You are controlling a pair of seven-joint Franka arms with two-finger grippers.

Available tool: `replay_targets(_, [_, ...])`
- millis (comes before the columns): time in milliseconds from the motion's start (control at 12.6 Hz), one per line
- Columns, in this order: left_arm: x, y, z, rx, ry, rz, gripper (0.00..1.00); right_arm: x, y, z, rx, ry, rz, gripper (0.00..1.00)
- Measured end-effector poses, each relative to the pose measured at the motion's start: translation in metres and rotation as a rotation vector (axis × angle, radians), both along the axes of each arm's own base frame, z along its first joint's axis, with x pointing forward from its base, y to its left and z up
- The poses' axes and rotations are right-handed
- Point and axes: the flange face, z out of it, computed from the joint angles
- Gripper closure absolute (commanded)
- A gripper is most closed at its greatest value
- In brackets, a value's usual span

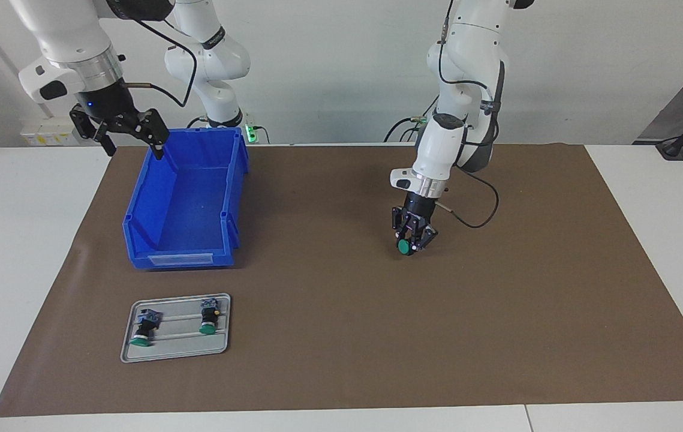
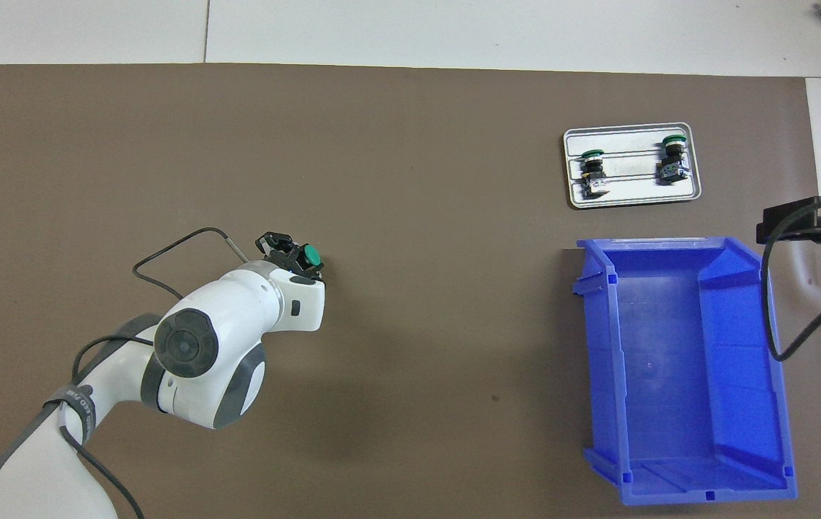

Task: Place and press button with both arms
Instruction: 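Lift the part with the left gripper and rotate it cap upward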

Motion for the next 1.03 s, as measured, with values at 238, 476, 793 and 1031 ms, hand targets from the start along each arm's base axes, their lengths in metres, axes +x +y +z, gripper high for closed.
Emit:
replay_targets(238, [0.029, 0.020, 0.022, 0.022, 0.028, 0.016, 1.00, 0.000, 0.000, 0.000, 0.000, 0.000, 0.000, 0.00])
replay_targets(476, [0.049, 0.043, 0.036, 0.009, 0.138, 0.005, 1.00, 0.000, 0.000, 0.000, 0.000, 0.000, 0.000, 0.00])
replay_targets(793, [0.080, 0.099, 0.071, -0.309, 0.286, 0.011, 1.00, 0.000, 0.000, 0.000, 0.000, 0.000, 0.000, 0.00])
replay_targets(1031, [0.076, 0.115, 0.055, -0.519, 0.248, 0.064, 1.00, 0.000, 0.000, 0.000, 0.000, 0.001, 0.000, 0.00])
